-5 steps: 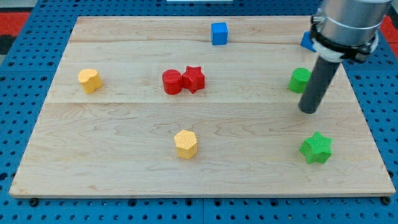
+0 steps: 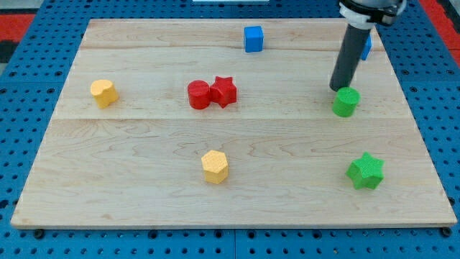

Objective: Push the green circle into the top side of the green star

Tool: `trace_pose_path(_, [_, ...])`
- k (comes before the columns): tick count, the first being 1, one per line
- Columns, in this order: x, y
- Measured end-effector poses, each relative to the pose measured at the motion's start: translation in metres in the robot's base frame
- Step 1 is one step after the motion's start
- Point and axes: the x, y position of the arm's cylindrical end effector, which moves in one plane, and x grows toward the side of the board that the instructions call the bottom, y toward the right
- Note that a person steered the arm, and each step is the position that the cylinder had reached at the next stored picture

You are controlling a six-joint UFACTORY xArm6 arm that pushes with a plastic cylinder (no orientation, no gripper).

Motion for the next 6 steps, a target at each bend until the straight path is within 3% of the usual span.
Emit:
trace_pose_path(3, [0.072, 0.005])
trace_pose_path(6, [0.087, 0.000])
